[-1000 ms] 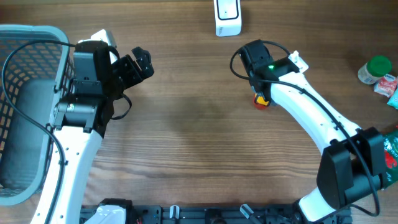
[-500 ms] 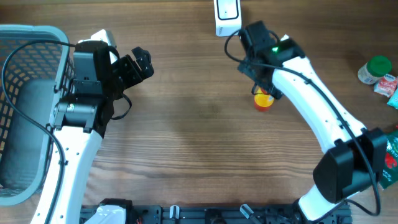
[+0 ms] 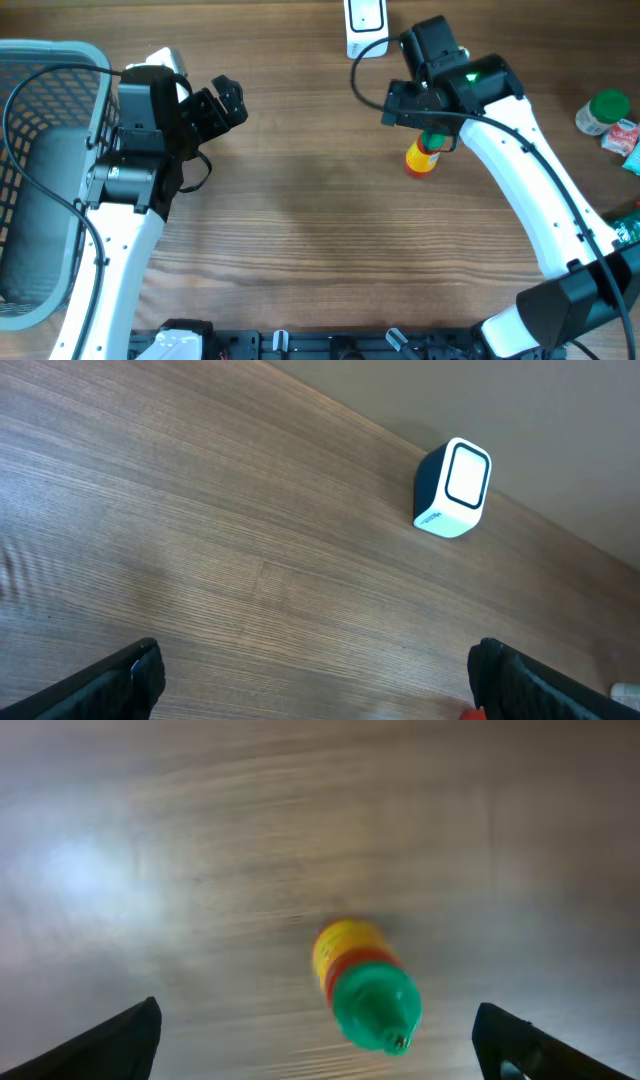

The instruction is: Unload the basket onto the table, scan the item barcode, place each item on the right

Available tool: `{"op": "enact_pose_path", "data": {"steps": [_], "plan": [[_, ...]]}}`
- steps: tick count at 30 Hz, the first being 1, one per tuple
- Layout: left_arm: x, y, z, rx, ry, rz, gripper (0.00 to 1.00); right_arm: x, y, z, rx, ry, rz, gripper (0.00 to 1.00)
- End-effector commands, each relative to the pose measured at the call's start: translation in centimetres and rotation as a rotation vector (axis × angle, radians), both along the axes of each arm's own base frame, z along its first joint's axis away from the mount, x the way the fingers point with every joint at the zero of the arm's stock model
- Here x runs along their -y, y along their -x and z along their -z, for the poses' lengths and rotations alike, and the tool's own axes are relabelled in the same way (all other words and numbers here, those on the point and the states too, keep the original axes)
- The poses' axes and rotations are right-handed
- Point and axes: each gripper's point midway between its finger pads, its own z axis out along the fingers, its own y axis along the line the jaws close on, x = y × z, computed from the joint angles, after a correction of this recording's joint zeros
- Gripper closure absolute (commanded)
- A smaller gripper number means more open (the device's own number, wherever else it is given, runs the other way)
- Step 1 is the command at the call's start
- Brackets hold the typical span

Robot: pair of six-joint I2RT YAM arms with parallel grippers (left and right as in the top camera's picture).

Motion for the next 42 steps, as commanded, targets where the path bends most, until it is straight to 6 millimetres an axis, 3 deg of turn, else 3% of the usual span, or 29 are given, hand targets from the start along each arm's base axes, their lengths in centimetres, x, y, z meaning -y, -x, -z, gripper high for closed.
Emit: {"op": "enact_pose_path", "data": {"steps": [1, 10, 12, 18, 24, 27, 28, 31, 33, 38, 42], "plan": [[-0.4, -0.2, 0.0, 0.005, -0.021, -0.001, 0.0, 0.1, 0.1, -0.7, -0.003, 0.157, -0.388, 0.0], [-0.4, -0.2, 0.0, 0.005, -0.02, -0.002, 0.0, 0.7, 0.1, 6.1, -0.046, 0.161, -0.44, 0.07], [-0.4, -0.2, 0.0, 0.005, -0.021, -0.001, 0.0, 0.9, 0.2, 7.0, -0.056, 0.155, -0.429, 0.16], [-0.4, -0.2, 0.0, 0.005, -0.02, -0.002, 0.0, 0.6, 0.5, 7.4, -0.067, 0.106, -0.419, 0.45], [-0.4, -0.2, 0.0, 0.005, -0.02, -0.002, 0.0, 1.5, 1.1, 7.9, -0.107, 0.09, -0.348, 0.52], [-0.4, -0.2, 0.0, 0.005, -0.02, -0.002, 0.0, 2.1, 0.9, 8.2, -0.107, 0.036, -0.19, 0.61], [-0.4, -0.2, 0.0, 0.005, -0.02, -0.002, 0.0, 2.4, 1.0, 8.2, -0.106, -0.003, -0.081, 0.54], [-0.4, -0.2, 0.0, 0.005, -0.02, -0.002, 0.0, 2.4, 0.9, 8.1, -0.094, -0.055, 0.055, 0.52], [-0.4, -0.2, 0.0, 0.005, -0.021, -0.001, 0.0, 2.4, 0.9, 8.1, -0.086, -0.102, 0.176, 0.36], [-0.4, -0.2, 0.0, 0.005, -0.02, -0.002, 0.0, 1.9, 0.9, 8.1, -0.083, -0.203, 0.363, 0.31], [-0.4, -0.2, 0.0, 0.005, -0.021, -0.001, 0.0, 0.8, 0.3, 6.5, -0.057, -0.25, 0.287, 0.0]]}}
